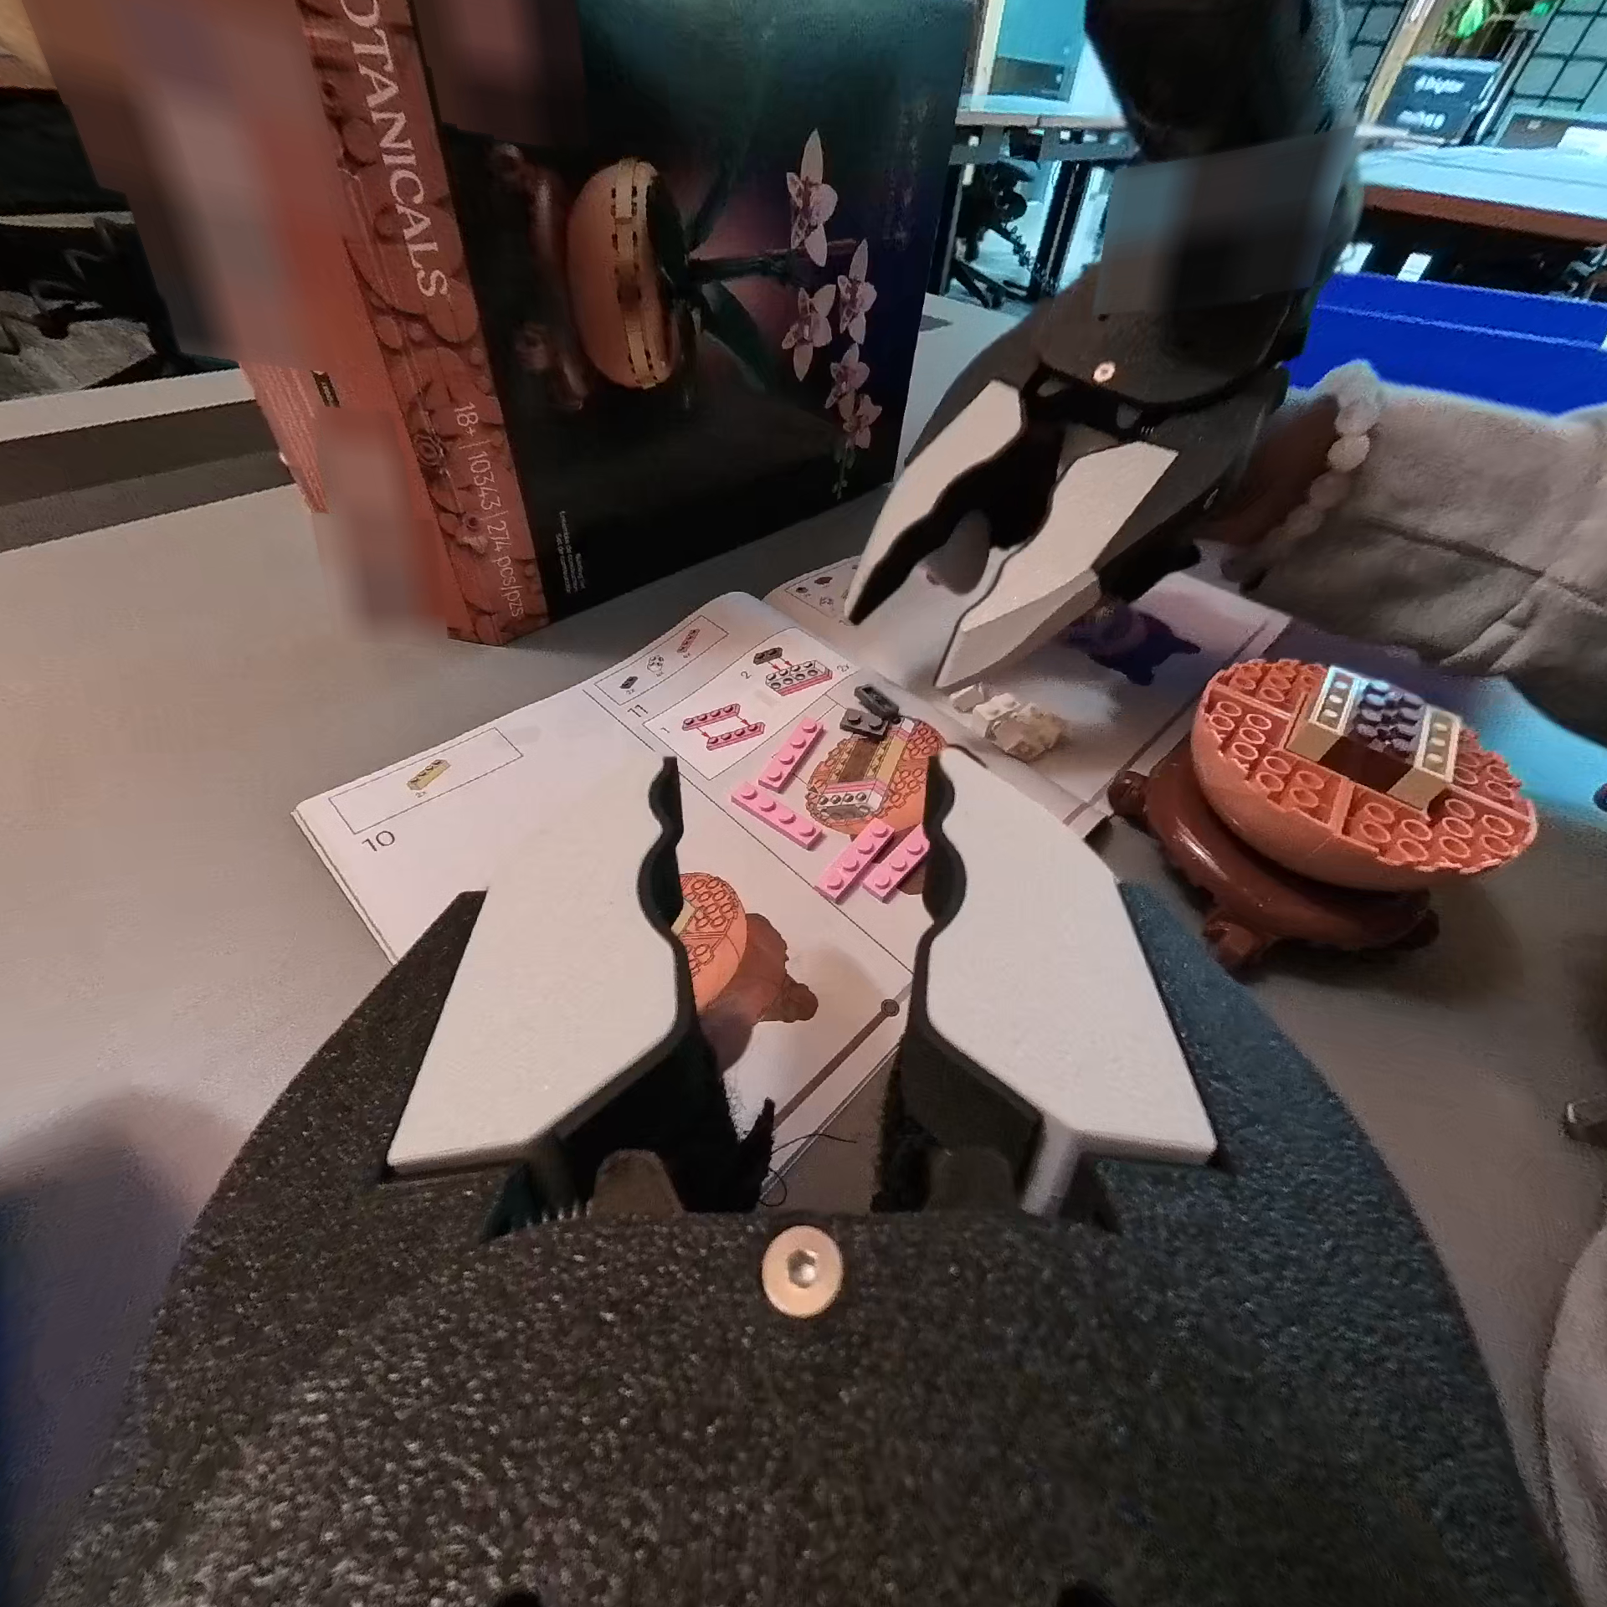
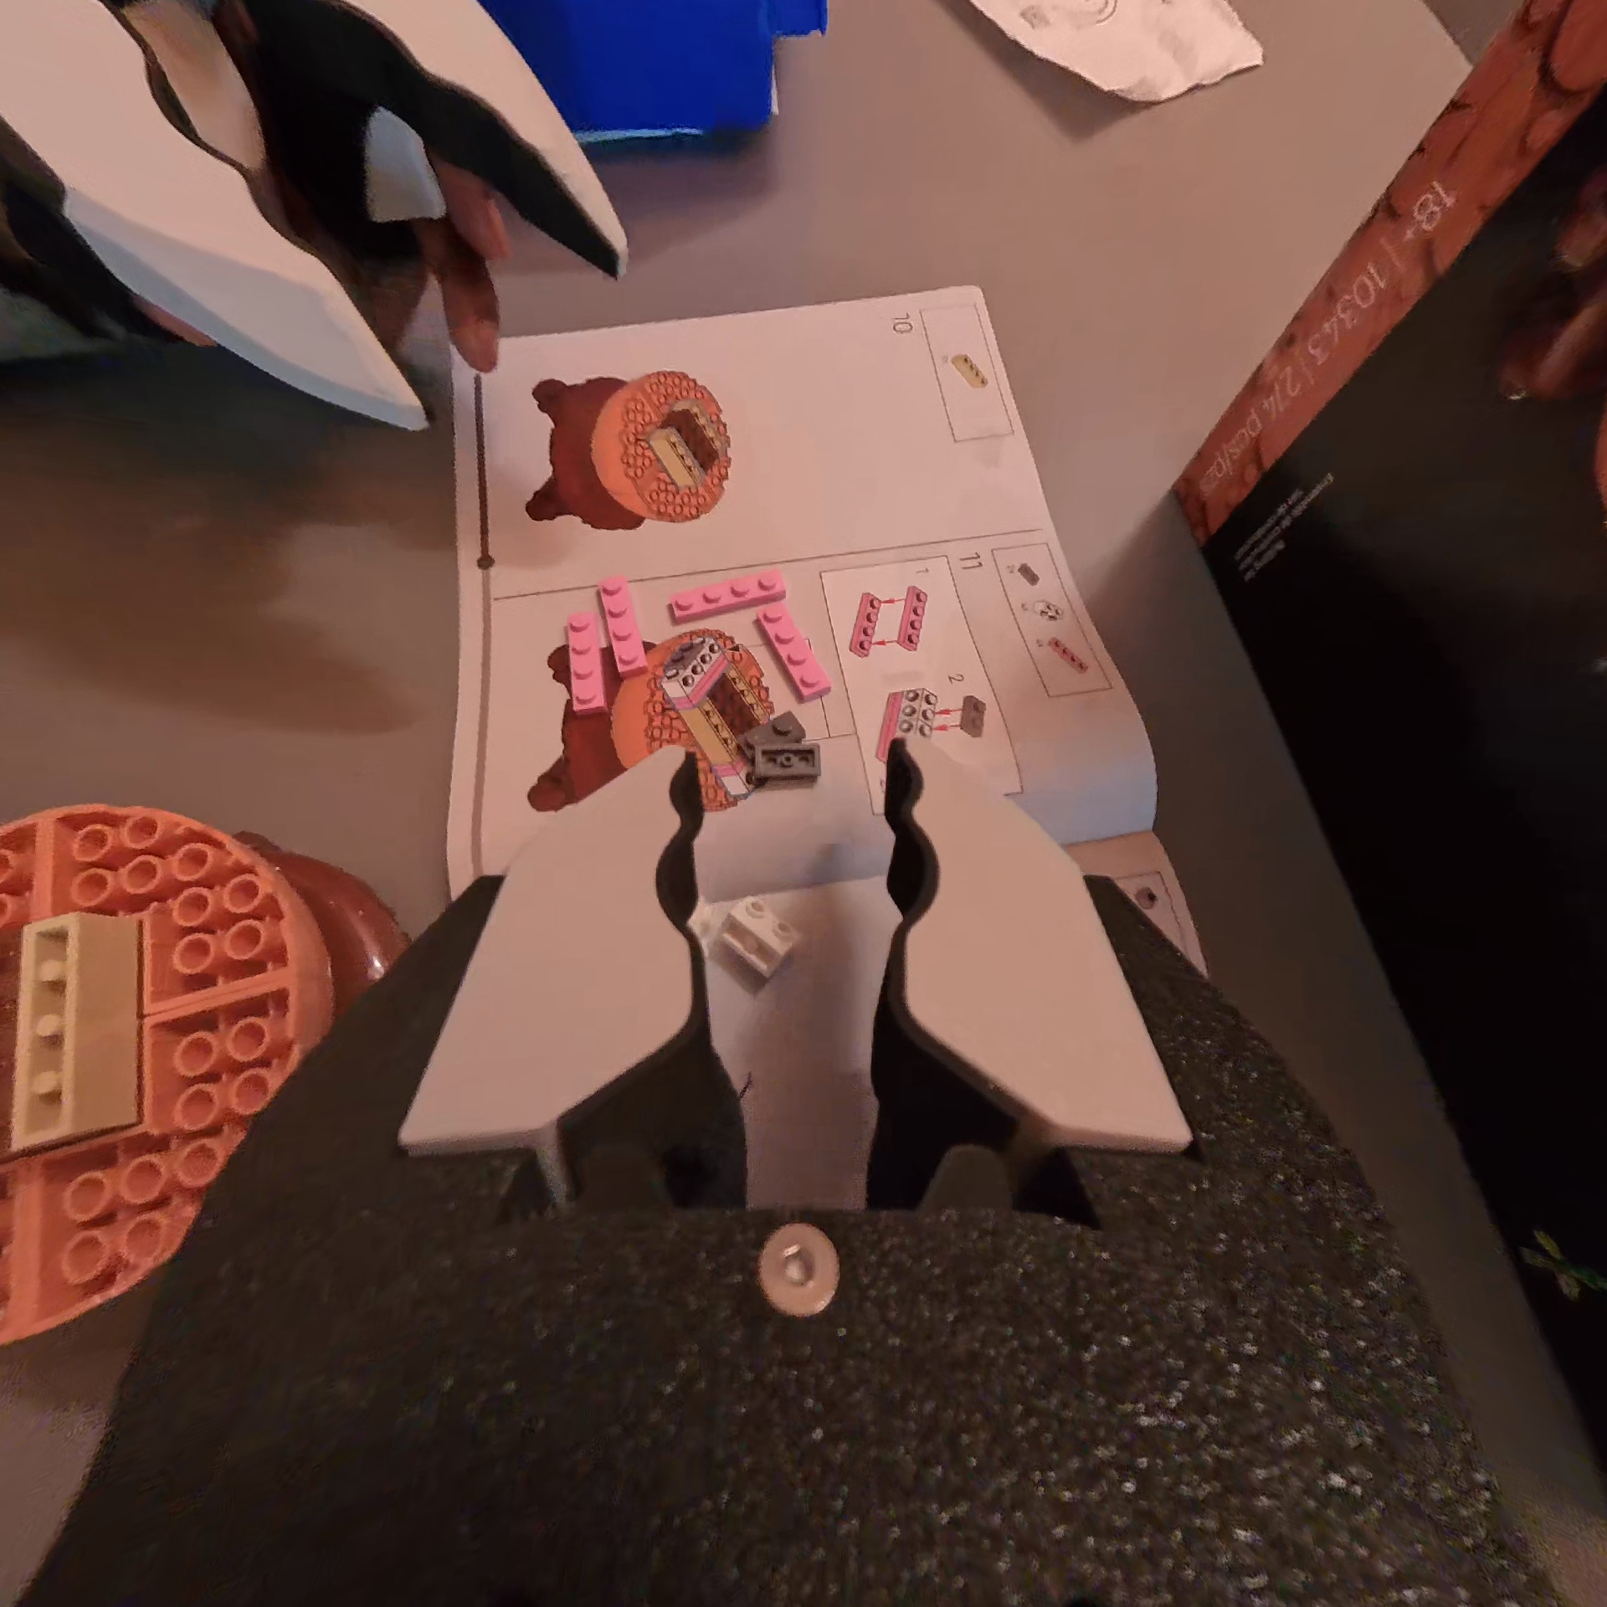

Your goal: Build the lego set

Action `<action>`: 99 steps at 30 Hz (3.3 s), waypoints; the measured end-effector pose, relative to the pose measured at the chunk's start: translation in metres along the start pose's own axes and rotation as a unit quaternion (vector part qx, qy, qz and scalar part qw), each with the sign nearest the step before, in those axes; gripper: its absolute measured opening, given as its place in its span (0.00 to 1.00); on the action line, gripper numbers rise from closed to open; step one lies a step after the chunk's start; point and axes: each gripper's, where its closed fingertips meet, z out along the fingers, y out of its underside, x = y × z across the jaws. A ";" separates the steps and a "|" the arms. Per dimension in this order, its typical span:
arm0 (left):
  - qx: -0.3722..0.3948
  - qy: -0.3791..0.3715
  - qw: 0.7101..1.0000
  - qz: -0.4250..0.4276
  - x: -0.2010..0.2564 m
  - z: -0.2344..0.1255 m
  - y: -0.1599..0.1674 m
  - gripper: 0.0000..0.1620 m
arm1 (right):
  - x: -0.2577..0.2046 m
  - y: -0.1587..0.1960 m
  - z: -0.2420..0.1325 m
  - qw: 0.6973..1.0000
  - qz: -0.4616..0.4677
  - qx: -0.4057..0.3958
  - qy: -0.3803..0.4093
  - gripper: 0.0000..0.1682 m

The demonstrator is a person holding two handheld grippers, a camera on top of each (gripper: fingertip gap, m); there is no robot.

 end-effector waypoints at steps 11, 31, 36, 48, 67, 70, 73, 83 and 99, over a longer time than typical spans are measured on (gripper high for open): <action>-0.100 0.020 0.995 0.019 0.008 0.016 0.024 0.24 | -0.010 -0.004 0.009 0.999 -0.032 -0.012 -0.010 0.17; -0.124 -0.095 0.988 0.012 -0.035 -0.008 0.013 0.20 | -0.015 0.054 -0.058 0.982 0.108 -0.113 0.102 0.11; -0.160 -0.114 0.980 0.030 -0.042 -0.011 0.023 0.20 | -0.024 0.085 -0.067 0.970 0.100 -0.163 0.148 0.10; -0.185 0.005 0.983 0.005 -0.001 0.000 0.037 0.11 | -0.005 -0.020 0.008 0.991 -0.106 -0.067 -0.054 0.10; -0.325 0.107 0.939 -0.033 -0.013 0.045 0.049 0.05 | -0.014 0.000 0.040 0.953 -0.209 -0.162 -0.145 0.04; -0.342 0.120 0.932 -0.025 -0.016 0.054 0.051 0.03 | -0.015 0.002 0.045 0.947 -0.230 -0.170 -0.150 0.04; -0.357 0.138 0.924 -0.009 -0.017 0.061 0.050 0.03 | -0.022 -0.004 0.051 0.946 -0.237 -0.150 -0.161 0.04; -0.301 0.077 0.951 0.010 -0.035 0.036 0.026 0.06 | -0.011 -0.019 0.040 0.944 -0.263 -0.113 -0.163 0.04; -0.240 0.047 0.969 0.023 -0.008 0.031 0.041 0.15 | -0.015 -0.013 0.057 0.904 -0.322 -0.154 -0.237 0.04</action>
